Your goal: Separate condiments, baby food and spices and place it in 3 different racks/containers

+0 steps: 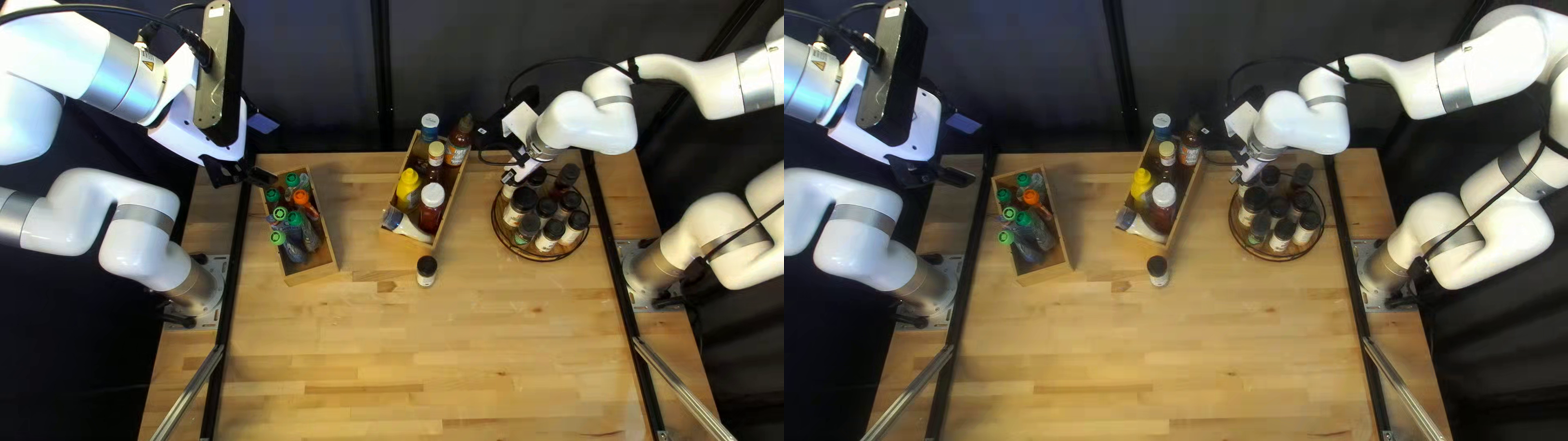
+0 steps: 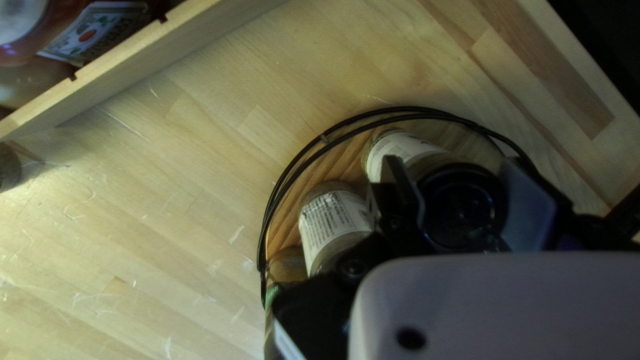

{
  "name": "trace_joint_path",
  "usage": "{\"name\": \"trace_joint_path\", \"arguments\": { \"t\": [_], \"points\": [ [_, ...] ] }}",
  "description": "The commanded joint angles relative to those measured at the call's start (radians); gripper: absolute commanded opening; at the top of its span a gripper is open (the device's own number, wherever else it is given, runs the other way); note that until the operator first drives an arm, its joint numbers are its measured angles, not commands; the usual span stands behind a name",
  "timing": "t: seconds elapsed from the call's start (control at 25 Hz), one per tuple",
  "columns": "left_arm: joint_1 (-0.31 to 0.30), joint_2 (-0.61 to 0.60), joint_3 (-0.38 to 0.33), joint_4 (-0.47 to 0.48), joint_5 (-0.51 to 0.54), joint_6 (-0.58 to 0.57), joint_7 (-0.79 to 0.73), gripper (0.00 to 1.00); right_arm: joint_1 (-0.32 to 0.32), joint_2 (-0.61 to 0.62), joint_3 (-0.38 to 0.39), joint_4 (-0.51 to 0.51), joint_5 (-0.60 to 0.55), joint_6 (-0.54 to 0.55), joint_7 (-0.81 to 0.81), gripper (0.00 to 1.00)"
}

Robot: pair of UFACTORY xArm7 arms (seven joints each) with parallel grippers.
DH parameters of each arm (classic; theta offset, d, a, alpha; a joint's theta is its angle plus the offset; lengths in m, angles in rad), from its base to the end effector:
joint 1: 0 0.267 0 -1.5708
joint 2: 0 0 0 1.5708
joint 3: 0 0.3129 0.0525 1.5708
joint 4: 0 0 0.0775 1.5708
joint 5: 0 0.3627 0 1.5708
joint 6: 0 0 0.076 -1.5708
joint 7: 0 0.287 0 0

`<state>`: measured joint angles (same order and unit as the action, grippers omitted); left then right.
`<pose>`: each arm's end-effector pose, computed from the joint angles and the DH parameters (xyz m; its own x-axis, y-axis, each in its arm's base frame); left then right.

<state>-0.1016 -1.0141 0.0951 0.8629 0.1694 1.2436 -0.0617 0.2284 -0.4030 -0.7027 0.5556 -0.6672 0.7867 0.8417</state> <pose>0.3176 0.0422 0.4725 0.8057 0.0134 0.5922 0.0492 -0.9978 -0.0444 0.3384 -0.2228 0.1314 0.6585 -0.7114 0.2456 -0.7483 -0.6536 0.1130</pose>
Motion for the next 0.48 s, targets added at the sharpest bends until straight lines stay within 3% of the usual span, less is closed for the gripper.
{"name": "trace_joint_path", "arguments": {
  "t": [0.04, 0.08, 0.12, 0.16, 0.48],
  "points": [
    [0.000, 0.000, 0.000, 0.000, 0.000, 0.000, 0.000, 1.00, -0.001, -0.001, -0.003, -0.004, 0.000, -0.006, -0.001, 0.46],
    [0.000, 0.000, 0.000, 0.000, 0.000, 0.000, 0.000, 1.00, -0.003, -0.008, -0.001, -0.006, -0.002, -0.003, 0.000, 0.74],
    [0.000, 0.000, 0.000, 0.000, 0.000, 0.000, 0.000, 1.00, -0.006, -0.014, 0.004, -0.007, -0.005, 0.002, 0.004, 0.90],
    [0.000, 0.000, 0.000, 0.000, 0.000, 0.000, 0.000, 1.00, -0.008, -0.023, 0.010, -0.007, -0.008, 0.009, 0.008, 0.97],
    [0.000, 0.000, 0.000, 0.000, 0.000, 0.000, 0.000, 1.00, -0.021, -0.084, 0.054, -0.007, -0.025, 0.060, 0.022, 1.00]
  ]
}}
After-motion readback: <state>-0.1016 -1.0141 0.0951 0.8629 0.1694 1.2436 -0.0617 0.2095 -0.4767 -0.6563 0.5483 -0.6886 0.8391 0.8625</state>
